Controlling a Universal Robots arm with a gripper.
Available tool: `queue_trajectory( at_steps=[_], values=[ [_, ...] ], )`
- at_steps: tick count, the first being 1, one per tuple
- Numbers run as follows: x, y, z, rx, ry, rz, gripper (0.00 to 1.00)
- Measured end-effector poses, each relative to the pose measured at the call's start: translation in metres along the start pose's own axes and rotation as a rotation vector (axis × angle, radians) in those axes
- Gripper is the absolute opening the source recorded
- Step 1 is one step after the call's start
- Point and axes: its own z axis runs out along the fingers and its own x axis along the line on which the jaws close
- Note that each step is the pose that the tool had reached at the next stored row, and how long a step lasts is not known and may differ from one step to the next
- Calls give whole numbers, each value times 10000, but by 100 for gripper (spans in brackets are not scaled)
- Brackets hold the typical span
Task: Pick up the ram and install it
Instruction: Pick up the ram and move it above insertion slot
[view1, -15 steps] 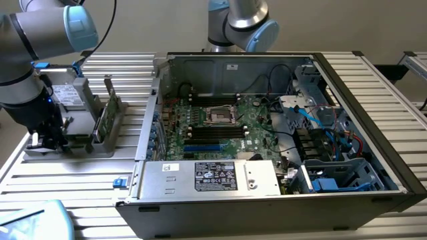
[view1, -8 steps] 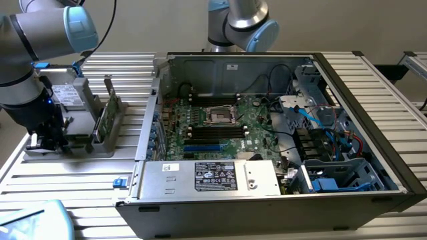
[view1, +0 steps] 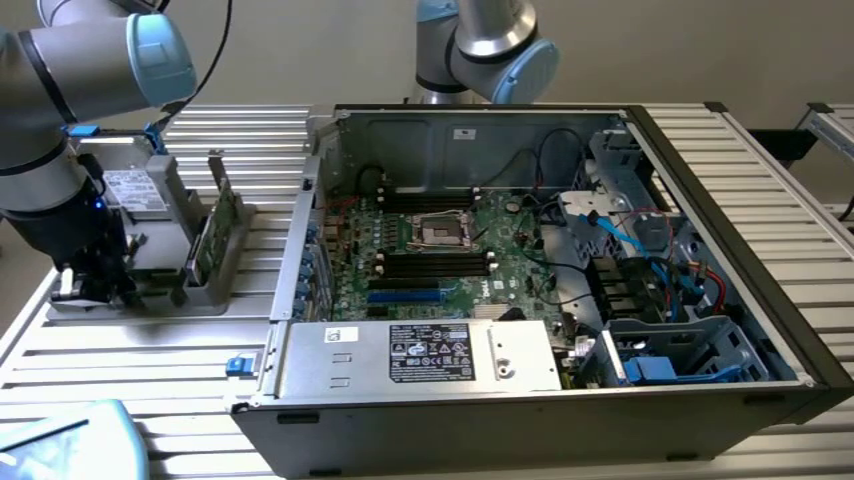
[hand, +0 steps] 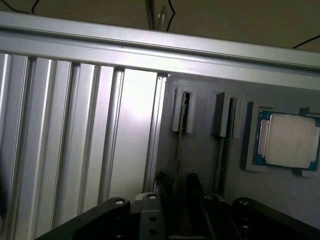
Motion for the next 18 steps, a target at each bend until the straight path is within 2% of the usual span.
queue_trajectory(
  at_steps=[3, 5, 18],
  values=[
    [1, 0, 0, -3, -1, 10, 29],
    [3, 0, 0, -4, 1, 18, 16],
    [7, 1, 1, -5, -6, 86, 14]
  ],
)
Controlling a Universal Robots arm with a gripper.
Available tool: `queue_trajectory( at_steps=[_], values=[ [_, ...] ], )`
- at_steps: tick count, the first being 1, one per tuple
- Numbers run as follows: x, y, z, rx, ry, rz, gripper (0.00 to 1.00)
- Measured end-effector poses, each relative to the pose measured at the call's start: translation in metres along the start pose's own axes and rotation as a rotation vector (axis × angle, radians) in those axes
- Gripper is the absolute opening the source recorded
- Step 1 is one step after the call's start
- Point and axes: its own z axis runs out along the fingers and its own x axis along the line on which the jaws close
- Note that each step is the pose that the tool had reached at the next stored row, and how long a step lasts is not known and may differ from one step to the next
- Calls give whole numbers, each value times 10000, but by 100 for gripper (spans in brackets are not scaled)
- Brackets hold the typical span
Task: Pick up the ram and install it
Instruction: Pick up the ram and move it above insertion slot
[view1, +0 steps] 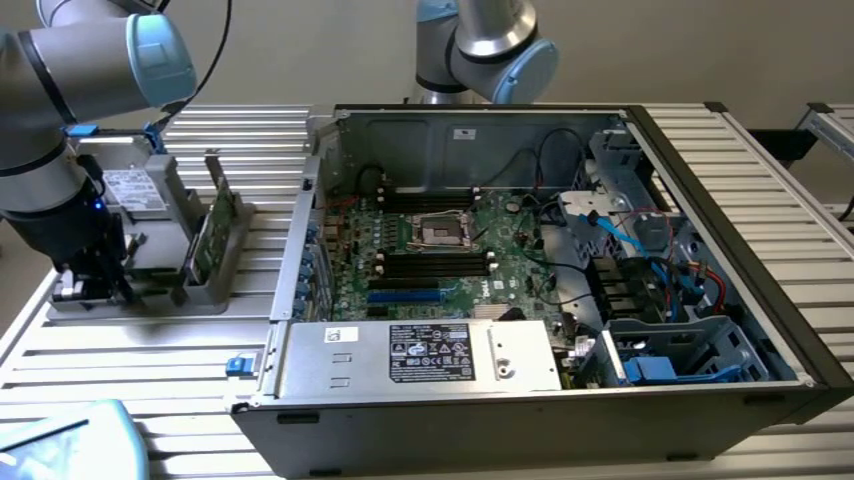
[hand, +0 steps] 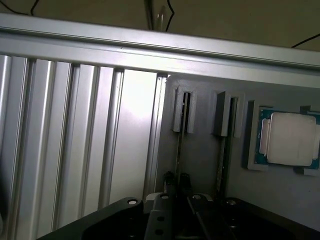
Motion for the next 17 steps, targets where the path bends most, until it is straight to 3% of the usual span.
queue_trajectory(
  at_steps=[17],
  values=[
    [7, -13, -49, -22, -3, 9, 14]
  ],
)
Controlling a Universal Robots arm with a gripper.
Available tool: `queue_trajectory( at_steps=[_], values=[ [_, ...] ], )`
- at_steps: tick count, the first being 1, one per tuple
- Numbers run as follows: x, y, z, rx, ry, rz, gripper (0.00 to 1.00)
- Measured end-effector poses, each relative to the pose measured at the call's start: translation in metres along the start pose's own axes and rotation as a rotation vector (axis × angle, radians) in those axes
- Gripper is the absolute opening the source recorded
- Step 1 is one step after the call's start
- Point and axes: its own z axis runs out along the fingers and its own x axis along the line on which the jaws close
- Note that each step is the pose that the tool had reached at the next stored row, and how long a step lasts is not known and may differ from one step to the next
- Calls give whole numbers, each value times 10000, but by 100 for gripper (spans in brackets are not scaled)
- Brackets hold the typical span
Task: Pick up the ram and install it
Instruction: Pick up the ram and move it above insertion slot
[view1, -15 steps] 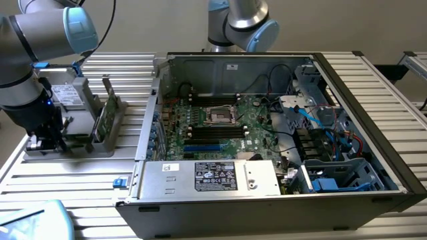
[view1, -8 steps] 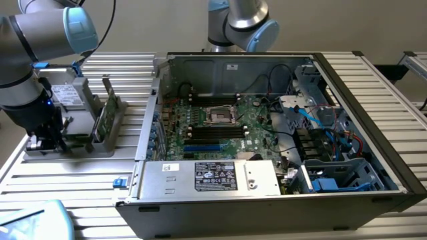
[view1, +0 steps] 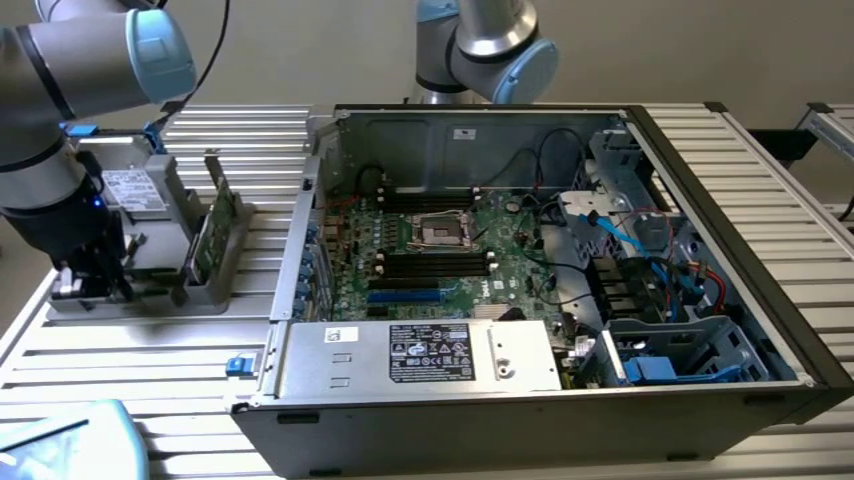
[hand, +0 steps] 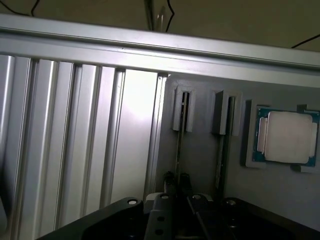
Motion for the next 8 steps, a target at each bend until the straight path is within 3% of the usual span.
queue_trajectory(
  at_steps=[8],
  values=[
    [2, 7, -123, -1, -1, 6, 14]
  ],
)
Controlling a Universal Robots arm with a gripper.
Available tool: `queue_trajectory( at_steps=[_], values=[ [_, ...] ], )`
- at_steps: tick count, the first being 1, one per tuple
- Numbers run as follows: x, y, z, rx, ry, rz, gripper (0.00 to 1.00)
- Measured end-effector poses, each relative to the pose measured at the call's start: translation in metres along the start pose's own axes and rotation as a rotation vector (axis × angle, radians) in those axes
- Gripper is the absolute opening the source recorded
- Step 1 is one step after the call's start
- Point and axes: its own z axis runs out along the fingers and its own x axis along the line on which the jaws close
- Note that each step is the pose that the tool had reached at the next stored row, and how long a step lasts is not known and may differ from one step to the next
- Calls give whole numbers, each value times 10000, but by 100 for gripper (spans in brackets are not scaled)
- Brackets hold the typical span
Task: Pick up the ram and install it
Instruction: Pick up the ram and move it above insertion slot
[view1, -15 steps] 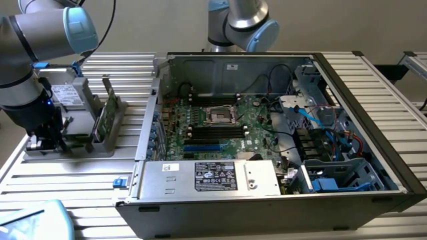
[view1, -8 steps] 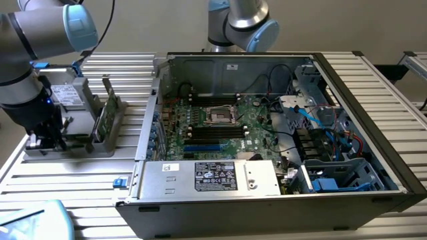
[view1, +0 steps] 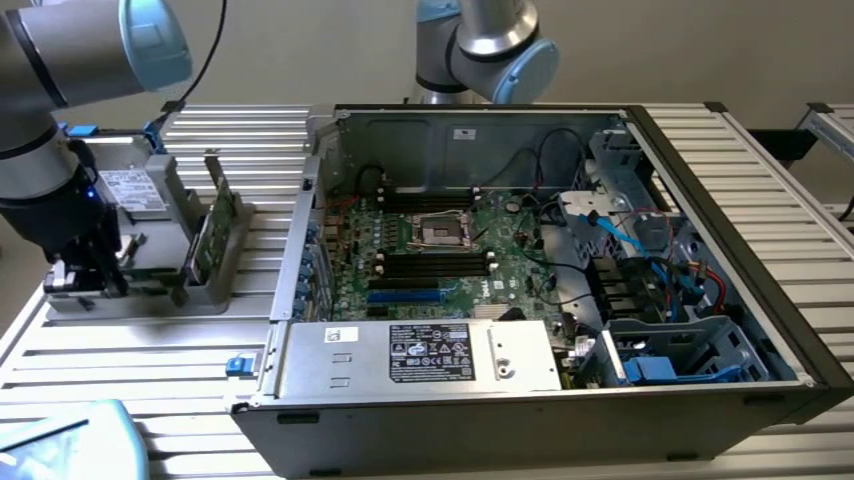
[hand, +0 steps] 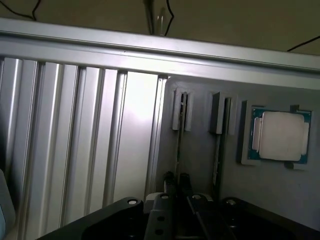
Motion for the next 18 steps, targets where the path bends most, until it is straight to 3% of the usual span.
queue_trajectory(
  at_steps=[6, 10, 13, 18],
  values=[
    [1, 10, -147, 0, -1, 7, 14],
    [9, 20, -306, -9, -1, 14, 14],
    [26, 21, -473, -38, -5, 19, 14],
    [62, -24, -606, -93, -11, 19, 14]
  ],
)
